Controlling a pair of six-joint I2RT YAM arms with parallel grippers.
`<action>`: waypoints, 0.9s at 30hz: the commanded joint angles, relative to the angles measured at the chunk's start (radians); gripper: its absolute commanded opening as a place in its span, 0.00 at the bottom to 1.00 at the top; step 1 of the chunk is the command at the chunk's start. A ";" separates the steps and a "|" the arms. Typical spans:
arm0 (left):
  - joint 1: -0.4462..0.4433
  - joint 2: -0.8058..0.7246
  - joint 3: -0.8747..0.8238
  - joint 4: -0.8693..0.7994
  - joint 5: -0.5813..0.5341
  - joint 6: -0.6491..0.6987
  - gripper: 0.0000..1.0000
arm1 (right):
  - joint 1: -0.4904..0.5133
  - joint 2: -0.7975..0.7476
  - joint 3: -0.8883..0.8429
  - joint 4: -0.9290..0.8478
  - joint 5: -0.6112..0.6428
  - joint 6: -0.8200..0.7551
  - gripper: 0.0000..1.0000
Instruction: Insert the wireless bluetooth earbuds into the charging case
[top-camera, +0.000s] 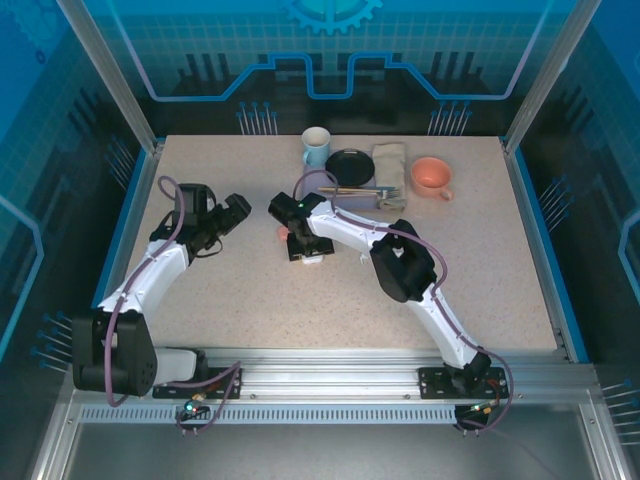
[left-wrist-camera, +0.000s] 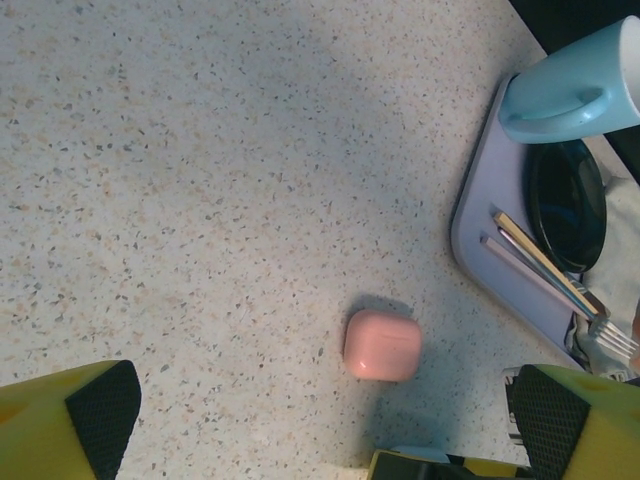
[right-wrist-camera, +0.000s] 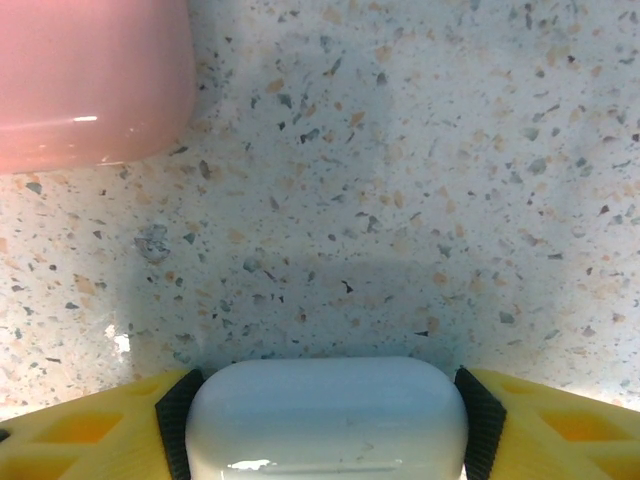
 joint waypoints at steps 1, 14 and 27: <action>0.004 -0.025 -0.023 -0.004 0.006 -0.032 0.99 | 0.013 0.032 0.019 -0.051 0.012 0.039 0.72; 0.005 -0.027 -0.030 0.005 0.018 -0.037 0.99 | 0.014 0.043 0.020 -0.072 -0.008 0.140 0.62; -0.010 -0.031 -0.149 0.172 0.192 0.031 0.99 | -0.059 -0.169 -0.125 0.063 -0.042 0.211 0.43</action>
